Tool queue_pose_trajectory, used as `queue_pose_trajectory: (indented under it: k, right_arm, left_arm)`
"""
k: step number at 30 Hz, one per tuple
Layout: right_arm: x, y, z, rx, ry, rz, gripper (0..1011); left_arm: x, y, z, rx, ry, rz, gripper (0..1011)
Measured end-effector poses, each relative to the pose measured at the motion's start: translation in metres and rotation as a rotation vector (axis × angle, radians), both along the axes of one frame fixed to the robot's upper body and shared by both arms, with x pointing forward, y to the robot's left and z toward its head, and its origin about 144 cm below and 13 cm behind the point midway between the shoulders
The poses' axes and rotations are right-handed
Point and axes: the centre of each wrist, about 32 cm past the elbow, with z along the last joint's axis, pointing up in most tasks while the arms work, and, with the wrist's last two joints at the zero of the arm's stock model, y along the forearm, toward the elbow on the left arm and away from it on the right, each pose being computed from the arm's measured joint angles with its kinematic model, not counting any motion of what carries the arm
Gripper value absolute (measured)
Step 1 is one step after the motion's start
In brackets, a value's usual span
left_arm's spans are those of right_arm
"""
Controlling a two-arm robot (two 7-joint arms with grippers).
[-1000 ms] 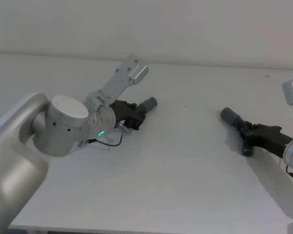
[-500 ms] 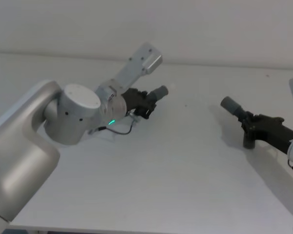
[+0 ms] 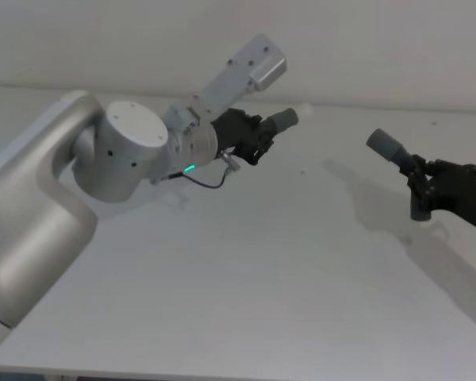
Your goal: Use both hands to pick up one end of the pipe from the table, align the ends, and insert them.
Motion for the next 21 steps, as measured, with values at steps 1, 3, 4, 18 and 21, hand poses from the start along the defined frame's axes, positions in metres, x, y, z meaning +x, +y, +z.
queue_pose_trajectory:
  k: [1, 3, 4, 18, 21]
  right_arm:
    - [0.000, -0.002, 0.001, -0.002, -0.006, 0.008, 144]
    - [0.001, -0.005, 0.002, -0.004, -0.017, 0.026, 144]
    - [0.002, -0.009, 0.004, -0.006, -0.029, 0.049, 144]
    - [0.013, -0.039, 0.011, -0.030, -0.112, 0.265, 144]
    - [0.015, -0.043, 0.012, -0.033, -0.123, 0.299, 144]
  left_arm:
    - [0.000, 0.000, 0.000, 0.000, 0.000, 0.000, 299]
    - [0.002, 0.003, 0.005, 0.009, -0.012, -0.035, 299]
    - [0.002, 0.005, 0.006, 0.011, -0.014, -0.048, 299]
    - [0.007, 0.040, 0.021, 0.068, -0.028, -0.172, 299]
    - [0.007, 0.046, 0.023, 0.080, -0.026, -0.187, 299]
